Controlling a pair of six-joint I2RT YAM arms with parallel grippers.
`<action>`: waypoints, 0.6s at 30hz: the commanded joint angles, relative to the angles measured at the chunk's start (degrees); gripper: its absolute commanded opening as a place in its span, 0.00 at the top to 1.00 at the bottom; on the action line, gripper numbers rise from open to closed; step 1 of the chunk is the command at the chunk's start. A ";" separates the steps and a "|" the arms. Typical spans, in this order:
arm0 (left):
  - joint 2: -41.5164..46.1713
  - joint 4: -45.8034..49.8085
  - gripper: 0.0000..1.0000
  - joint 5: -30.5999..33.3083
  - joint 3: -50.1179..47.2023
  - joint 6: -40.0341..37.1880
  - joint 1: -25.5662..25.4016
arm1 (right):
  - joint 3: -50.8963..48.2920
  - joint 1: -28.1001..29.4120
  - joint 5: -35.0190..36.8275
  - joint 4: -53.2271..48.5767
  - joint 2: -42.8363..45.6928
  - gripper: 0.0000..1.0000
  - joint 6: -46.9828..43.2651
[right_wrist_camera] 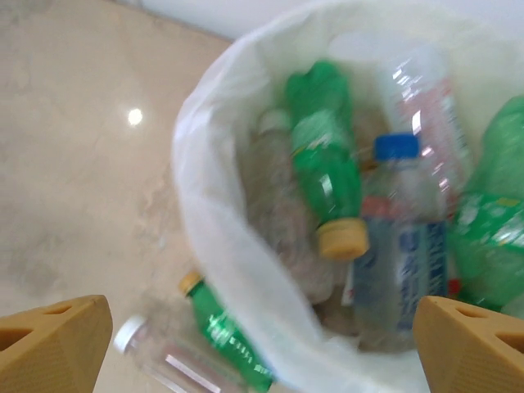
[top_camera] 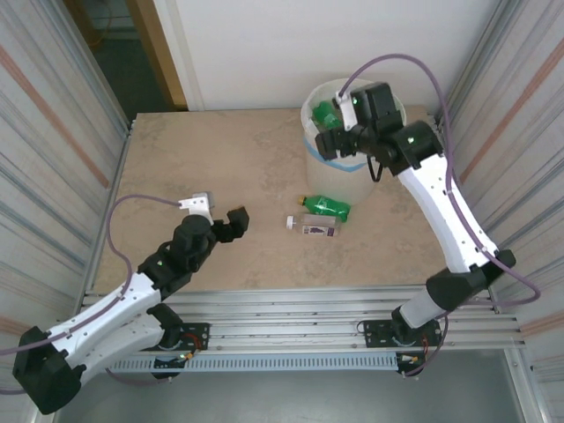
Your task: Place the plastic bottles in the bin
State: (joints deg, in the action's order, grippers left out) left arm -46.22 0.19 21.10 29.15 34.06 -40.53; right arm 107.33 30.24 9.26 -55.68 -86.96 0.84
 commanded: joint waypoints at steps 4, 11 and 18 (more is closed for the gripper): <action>2.78 -0.17 0.01 4.91 -2.69 3.95 0.37 | -15.39 6.01 -1.90 2.07 7.65 0.08 2.86; 3.55 0.82 0.01 6.29 -3.93 6.85 0.37 | -26.29 12.66 -5.29 1.90 9.37 0.10 4.34; 4.46 1.57 0.01 5.86 -4.73 8.59 0.37 | -32.01 17.24 -1.58 2.01 2.68 0.15 1.27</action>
State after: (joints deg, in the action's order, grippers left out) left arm -42.96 1.06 25.36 25.41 40.69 -40.53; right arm 76.88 45.89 5.58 -53.98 -81.41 3.81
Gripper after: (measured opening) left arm 0.987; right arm 0.855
